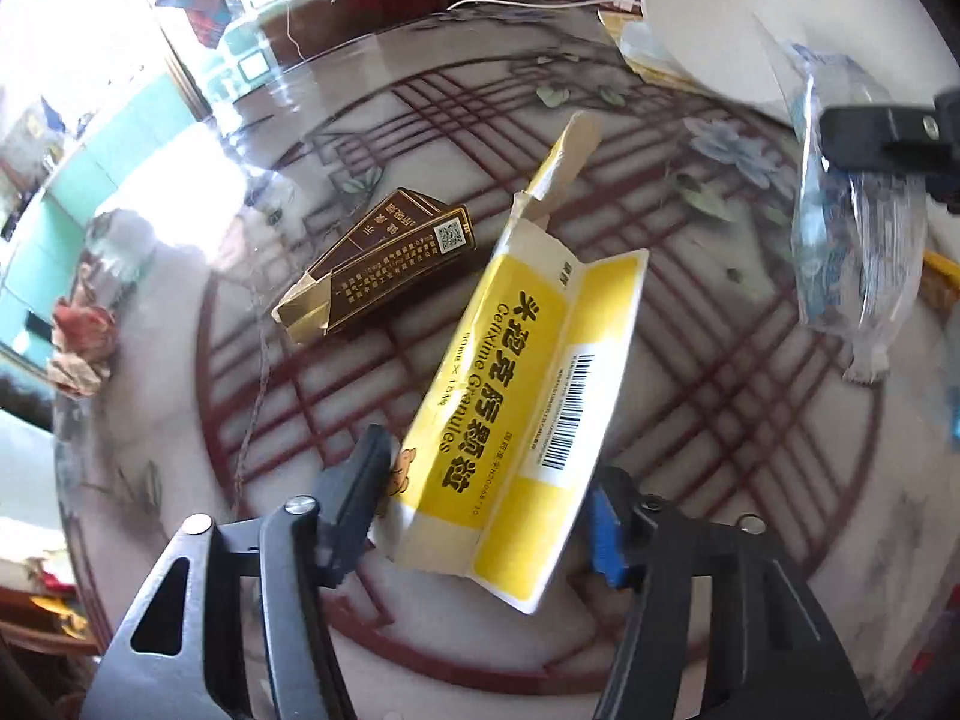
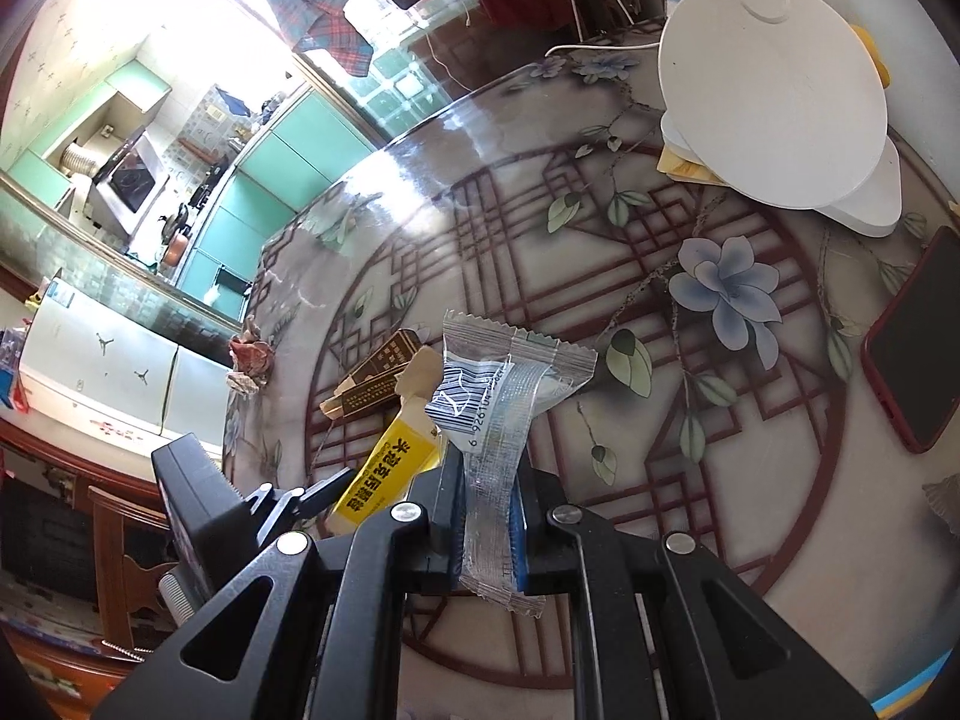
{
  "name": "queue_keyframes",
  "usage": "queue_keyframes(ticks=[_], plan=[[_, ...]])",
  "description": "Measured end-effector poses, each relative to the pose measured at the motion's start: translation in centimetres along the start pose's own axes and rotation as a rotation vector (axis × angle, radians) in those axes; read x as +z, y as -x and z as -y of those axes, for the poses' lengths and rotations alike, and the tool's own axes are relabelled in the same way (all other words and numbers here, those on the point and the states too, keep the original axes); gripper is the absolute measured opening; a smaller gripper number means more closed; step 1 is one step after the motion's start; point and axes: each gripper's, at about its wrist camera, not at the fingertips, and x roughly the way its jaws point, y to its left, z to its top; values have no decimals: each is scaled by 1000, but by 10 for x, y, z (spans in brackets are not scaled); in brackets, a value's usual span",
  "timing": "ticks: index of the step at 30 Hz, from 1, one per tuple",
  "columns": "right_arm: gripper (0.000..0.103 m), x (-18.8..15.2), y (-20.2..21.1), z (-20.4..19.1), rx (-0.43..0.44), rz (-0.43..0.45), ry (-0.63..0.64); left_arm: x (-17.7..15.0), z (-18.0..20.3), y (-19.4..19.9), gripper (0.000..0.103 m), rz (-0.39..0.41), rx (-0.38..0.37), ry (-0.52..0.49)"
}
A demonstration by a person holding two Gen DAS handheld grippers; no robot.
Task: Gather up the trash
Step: 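Grasp yellow medicine box with left tool while right tool grasps clear plastic wrapper, then carry medicine box and clear wrapper over the red bucket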
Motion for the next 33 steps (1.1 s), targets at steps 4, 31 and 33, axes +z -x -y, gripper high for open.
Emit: queue_keyframes(ticks=[4, 31, 33], plan=[[10, -5, 9, -13, -7, 22, 29, -9, -5, 25, 44, 53, 23, 49], [10, -58, 85, -137, 32, 169, 280, -99, -77, 208, 41, 366, -9, 531], [10, -63, 85, -148, 42, 165, 298, -109, -86, 212, 41, 368, -4, 557]])
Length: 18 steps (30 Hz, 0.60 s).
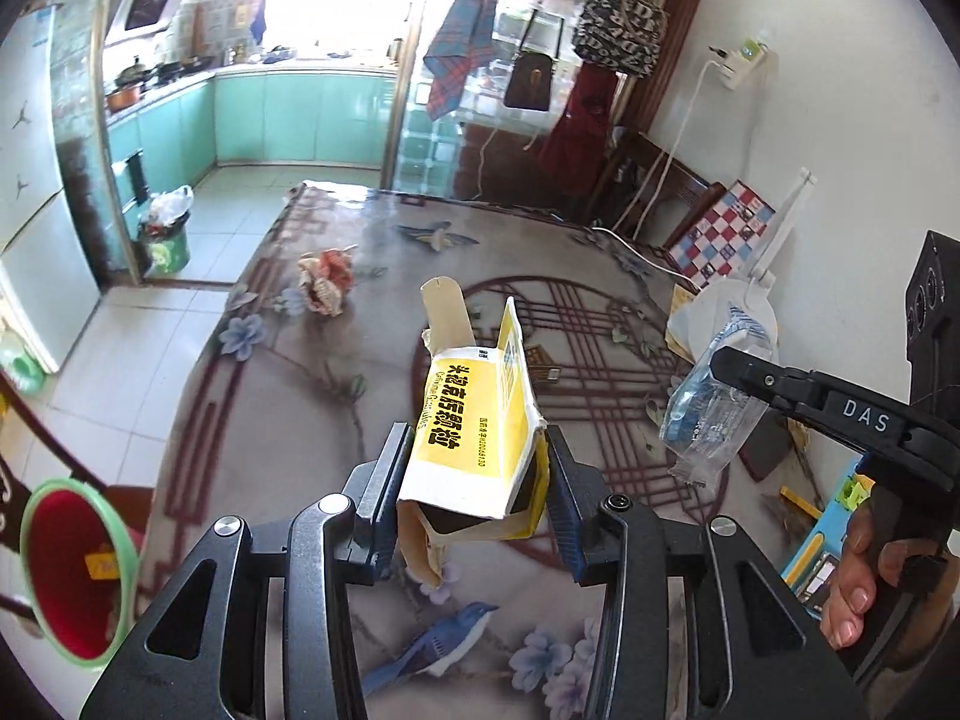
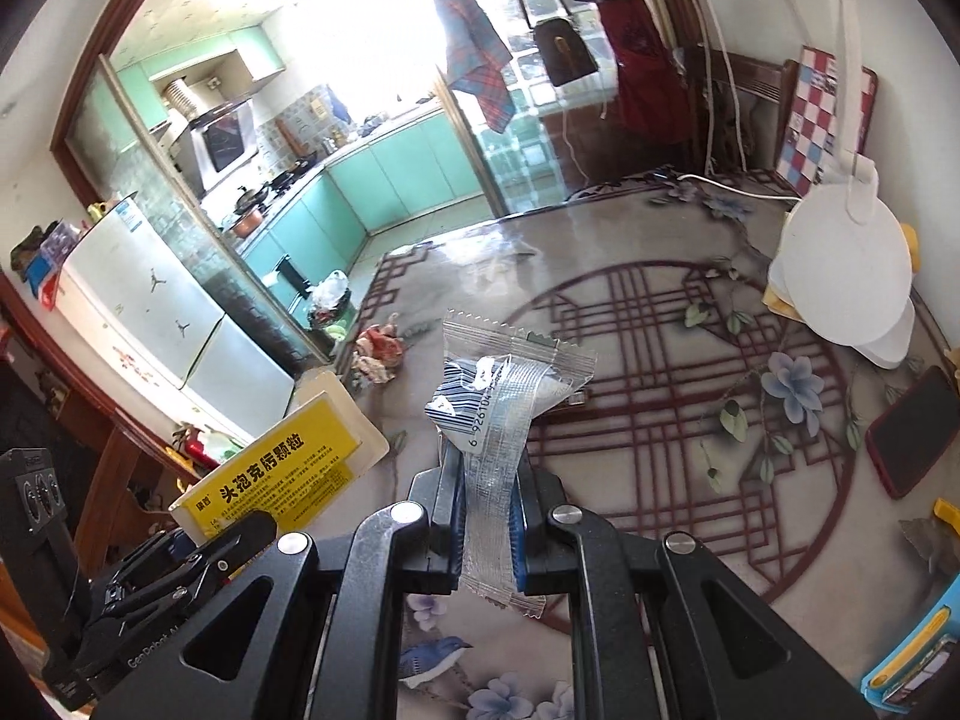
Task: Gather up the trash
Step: 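Carry medicine box and clear wrapper over the red bucket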
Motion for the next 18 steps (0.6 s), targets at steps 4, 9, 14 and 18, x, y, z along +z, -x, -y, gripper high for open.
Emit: queue_keyframes(ticks=[4, 9, 14, 18], plan=[[10, -5, 0, -22, 10, -9, 31, -5, -21, 13, 41, 14, 38, 29], [10, -9, -2, -44, 7, -22, 64, -12, -50, 25, 41, 22, 69, 75], [10, -15, -4, -67, 4, -35, 104, -16, -76, 34, 41, 31, 106, 111], [10, -20, -9, -84, 9, -52, 125, -20, -97, 40, 41, 32, 130, 150]])
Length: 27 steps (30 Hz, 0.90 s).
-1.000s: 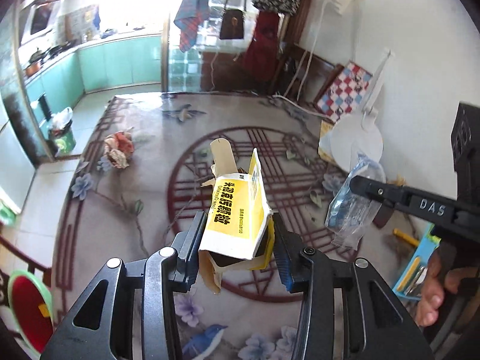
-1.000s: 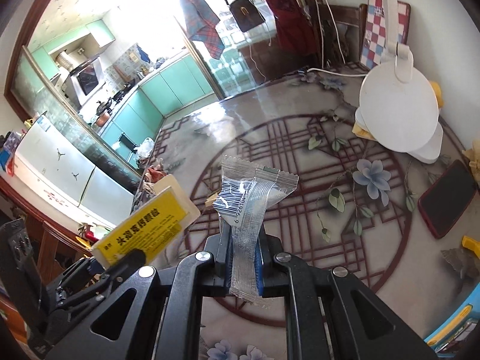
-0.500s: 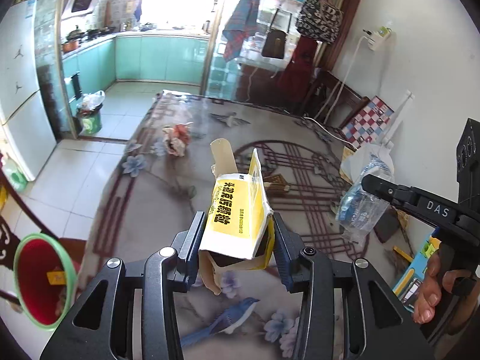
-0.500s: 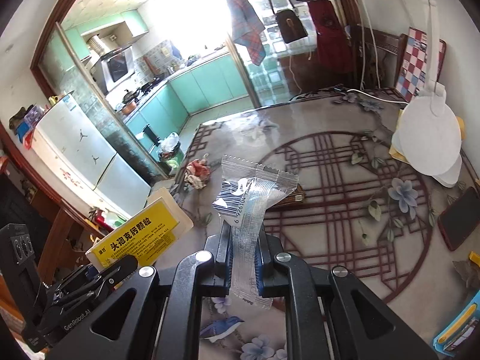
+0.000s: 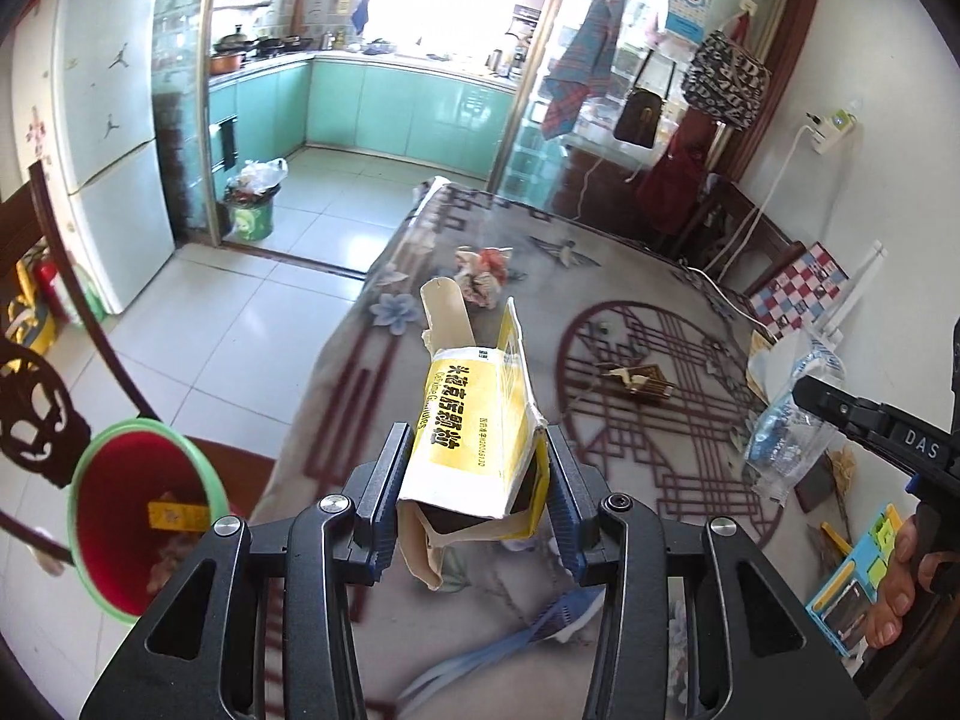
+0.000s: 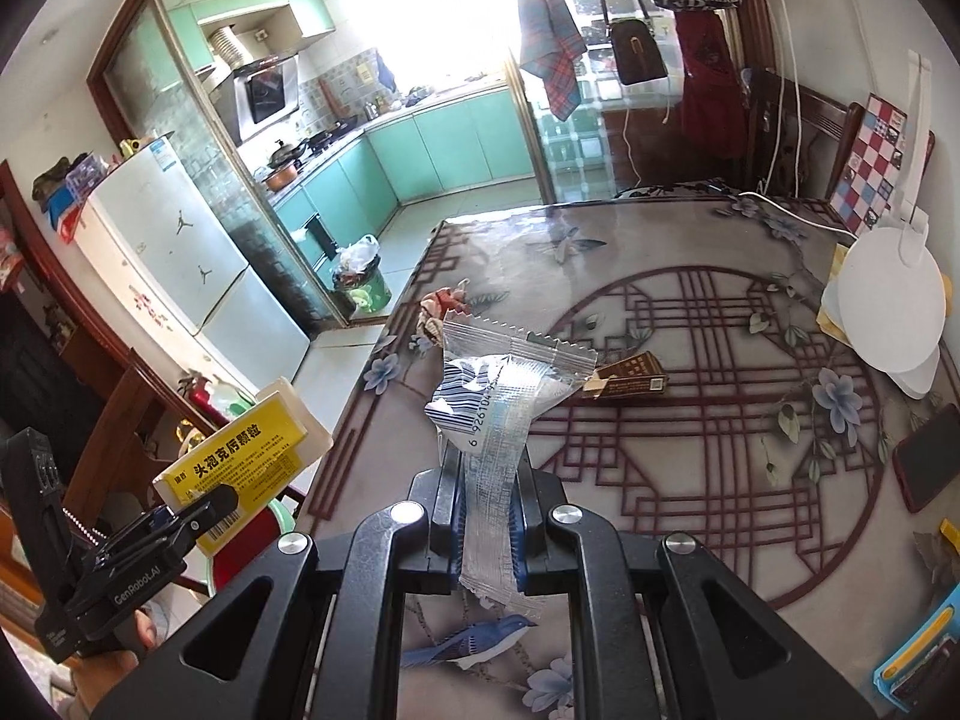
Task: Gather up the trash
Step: 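Carry medicine box and clear wrapper over the red bucket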
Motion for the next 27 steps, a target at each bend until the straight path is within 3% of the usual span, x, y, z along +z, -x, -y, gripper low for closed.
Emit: queue_keyframes(ticks=[13, 27], plan=[[10, -3, -21, -74, 43, -26, 80, 0, -60, 9, 41, 16, 48, 82], [10, -18, -70, -165, 110, -98, 183, -7, -144, 23, 41, 20, 138, 188]])
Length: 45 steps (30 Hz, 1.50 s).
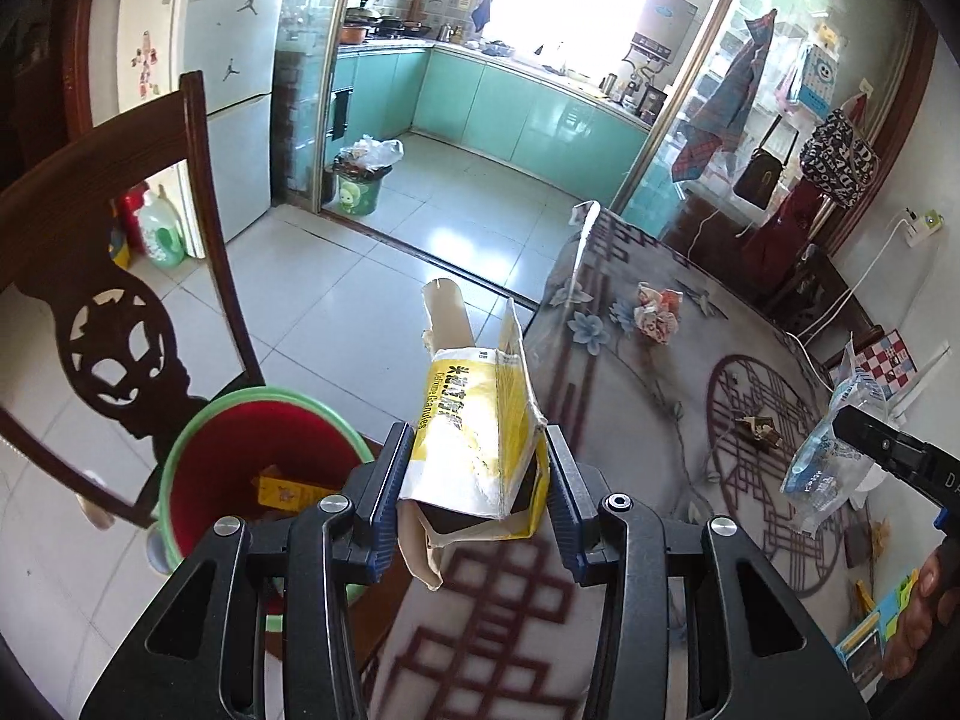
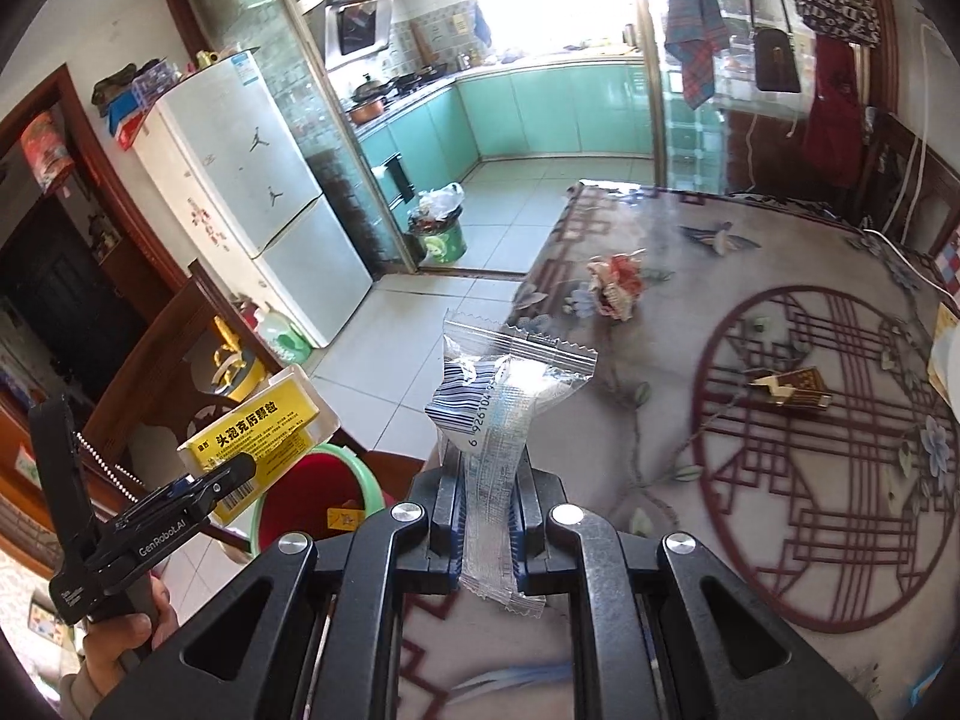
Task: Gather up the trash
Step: 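Carry medicine box and clear wrapper over the red bucket, then open both tools to drop box and wrapper into bucket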
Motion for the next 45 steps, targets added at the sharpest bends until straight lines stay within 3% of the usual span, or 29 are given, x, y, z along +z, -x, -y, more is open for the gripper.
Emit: queue_keyframes(ticks=[19, 28, 45], plan=[[10, -25, -141, -104, 236, -260, 82, 3, -109, -15, 41, -57, 125, 152], [10, -38, -196, -156, 279, -352, 200, -1, -147, -21, 41, -96, 183, 205], [10, -54, -237, -189, 274, -418, 240, 1, -166, -27, 42, -120, 177, 218]])
